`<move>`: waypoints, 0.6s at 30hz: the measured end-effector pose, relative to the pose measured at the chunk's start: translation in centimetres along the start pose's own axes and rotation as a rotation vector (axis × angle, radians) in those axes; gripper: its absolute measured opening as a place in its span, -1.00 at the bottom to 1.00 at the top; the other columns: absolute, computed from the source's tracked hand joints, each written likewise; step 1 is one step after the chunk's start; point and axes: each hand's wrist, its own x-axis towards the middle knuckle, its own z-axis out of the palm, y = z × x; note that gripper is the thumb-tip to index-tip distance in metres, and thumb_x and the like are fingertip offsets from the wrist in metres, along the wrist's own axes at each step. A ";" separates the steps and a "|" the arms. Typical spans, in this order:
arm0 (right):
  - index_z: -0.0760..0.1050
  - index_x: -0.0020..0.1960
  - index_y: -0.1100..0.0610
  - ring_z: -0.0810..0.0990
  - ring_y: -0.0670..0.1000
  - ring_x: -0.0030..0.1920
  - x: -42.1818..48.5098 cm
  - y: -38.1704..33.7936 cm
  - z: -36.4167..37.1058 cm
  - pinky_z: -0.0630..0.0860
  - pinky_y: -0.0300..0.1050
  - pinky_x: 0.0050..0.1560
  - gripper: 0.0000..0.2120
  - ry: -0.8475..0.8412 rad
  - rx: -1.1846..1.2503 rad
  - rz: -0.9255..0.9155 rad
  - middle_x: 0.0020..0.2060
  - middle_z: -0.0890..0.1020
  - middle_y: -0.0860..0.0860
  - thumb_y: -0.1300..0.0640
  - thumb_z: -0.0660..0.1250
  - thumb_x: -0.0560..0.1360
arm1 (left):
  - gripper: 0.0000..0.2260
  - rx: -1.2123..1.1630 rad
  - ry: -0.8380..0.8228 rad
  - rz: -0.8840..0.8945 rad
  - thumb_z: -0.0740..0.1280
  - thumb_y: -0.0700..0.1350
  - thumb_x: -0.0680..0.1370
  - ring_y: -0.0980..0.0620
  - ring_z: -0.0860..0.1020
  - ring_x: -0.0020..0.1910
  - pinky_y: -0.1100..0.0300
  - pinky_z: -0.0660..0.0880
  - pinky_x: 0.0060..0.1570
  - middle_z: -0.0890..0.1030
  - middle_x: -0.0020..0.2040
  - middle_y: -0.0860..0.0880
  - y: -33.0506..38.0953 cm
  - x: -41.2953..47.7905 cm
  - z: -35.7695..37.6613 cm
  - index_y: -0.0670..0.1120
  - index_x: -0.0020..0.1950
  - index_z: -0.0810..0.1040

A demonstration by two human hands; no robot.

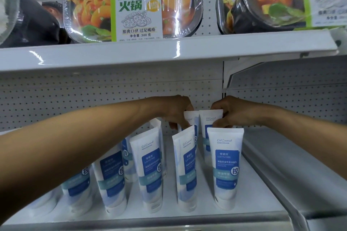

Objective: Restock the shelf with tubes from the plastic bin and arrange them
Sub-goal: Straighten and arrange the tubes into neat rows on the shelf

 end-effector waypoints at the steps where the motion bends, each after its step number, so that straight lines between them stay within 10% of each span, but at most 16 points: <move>1: 0.57 -0.02 0.13 0.67 -0.03 -0.10 -0.1 -0.1 0.0 0.64 -0.03 -0.02 -0.80 0.002 -0.006 -0.001 -0.12 0.68 -0.01 0.12 0.51 0.40 | -0.64 -0.004 -0.001 -0.003 0.43 -0.13 0.50 -0.08 0.64 -0.05 0.20 0.60 -0.11 0.63 0.15 -0.16 0.0 0.0 0.0 -0.20 0.26 0.53; 18: 0.54 -0.02 0.06 0.67 -0.02 -0.05 0.0 -0.2 -0.3 0.65 -0.10 -0.03 -0.84 -0.027 0.004 0.009 -0.03 0.67 0.04 0.17 0.46 0.45 | -0.66 -0.008 0.021 0.023 0.44 -0.11 0.49 -0.03 0.66 -0.02 0.21 0.62 -0.04 0.65 0.12 -0.10 -0.7 -0.1 -0.1 -0.19 0.23 0.57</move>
